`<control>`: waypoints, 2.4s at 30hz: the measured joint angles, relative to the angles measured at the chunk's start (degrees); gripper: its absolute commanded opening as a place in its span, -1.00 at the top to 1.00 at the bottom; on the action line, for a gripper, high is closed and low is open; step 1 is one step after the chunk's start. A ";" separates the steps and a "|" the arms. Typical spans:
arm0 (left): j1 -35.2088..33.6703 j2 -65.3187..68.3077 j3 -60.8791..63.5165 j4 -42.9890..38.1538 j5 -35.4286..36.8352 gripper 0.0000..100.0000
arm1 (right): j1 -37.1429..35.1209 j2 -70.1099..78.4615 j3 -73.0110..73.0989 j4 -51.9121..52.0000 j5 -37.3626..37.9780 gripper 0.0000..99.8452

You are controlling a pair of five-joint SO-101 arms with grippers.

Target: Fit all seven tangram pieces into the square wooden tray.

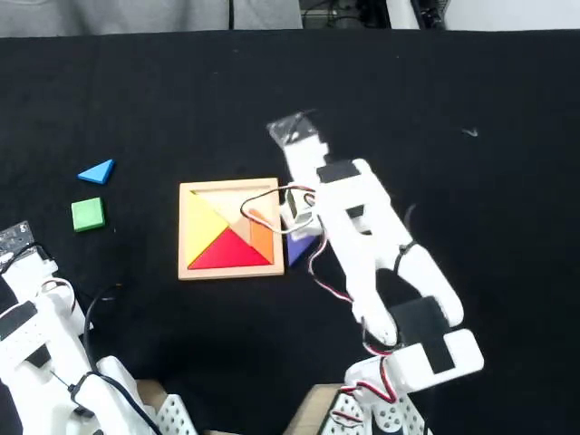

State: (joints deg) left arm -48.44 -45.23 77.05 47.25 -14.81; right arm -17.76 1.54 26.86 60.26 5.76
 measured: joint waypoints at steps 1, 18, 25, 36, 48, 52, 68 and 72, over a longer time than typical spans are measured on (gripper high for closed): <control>0.00 0.00 0.00 0.00 0.00 0.94 | -0.35 0.70 0.00 -0.26 -2.29 0.98; 0.00 0.00 0.00 0.00 0.00 0.94 | -3.08 6.07 -4.66 -0.18 -12.04 0.98; 0.00 0.00 0.00 0.00 0.00 0.94 | -5.27 7.65 -5.45 -0.18 -12.04 0.98; 0.00 0.00 0.00 0.00 0.00 0.94 | -2.11 12.22 -7.47 -0.18 -12.04 0.98; 0.00 0.00 0.00 0.00 0.00 0.94 | 2.02 3.08 -7.03 4.04 -10.29 0.98; 0.00 0.00 0.00 0.00 0.00 0.94 | 2.02 -8.70 -1.41 5.54 -9.93 0.87; 0.00 0.00 0.00 0.00 0.00 0.94 | 2.02 -0.53 0.62 3.08 -15.12 0.45; 0.00 0.00 0.00 0.00 0.00 0.94 | 2.02 8.62 -5.80 4.22 -15.91 0.45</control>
State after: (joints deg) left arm -48.44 -45.23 77.05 47.25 -14.81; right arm -15.74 10.15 21.05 64.48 -10.15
